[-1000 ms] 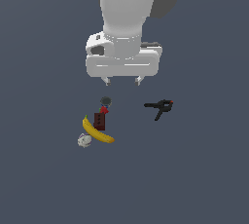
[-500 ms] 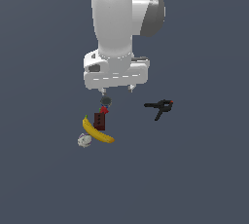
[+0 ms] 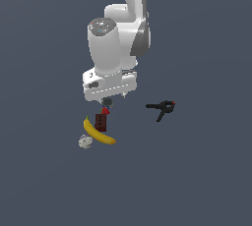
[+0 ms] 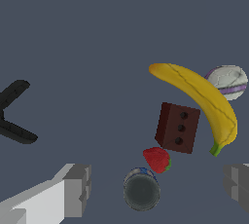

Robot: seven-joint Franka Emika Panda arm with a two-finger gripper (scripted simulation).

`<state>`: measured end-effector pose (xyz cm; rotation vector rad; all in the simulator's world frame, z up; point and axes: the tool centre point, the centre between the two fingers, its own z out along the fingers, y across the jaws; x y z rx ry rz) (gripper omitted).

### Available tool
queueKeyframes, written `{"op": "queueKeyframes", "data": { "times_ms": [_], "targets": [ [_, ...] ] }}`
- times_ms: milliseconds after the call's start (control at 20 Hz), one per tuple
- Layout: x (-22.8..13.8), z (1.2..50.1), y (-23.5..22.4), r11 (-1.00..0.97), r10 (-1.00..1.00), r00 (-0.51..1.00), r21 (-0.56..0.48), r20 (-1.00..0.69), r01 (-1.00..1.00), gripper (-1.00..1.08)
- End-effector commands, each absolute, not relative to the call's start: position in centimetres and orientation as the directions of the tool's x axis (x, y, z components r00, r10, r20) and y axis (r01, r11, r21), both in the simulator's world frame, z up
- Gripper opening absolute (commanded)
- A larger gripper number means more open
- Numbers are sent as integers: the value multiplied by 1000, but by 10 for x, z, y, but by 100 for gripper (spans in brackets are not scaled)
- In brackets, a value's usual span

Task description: Pick up a designated object from a clutter of objects.

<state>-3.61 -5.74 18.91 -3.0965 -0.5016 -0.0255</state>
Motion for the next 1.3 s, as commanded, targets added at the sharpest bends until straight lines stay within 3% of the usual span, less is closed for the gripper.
{"op": "queueKeyframes", "data": {
  "times_ms": [0,650,1250],
  "targets": [
    [-47,170,-65,-934,357,934,-3,16,357,100],
    [-114,90,-97,-840,542,840,-2,7,542,100],
    [-147,64,-106,-792,610,792,0,0,610,100]
  ]
}}
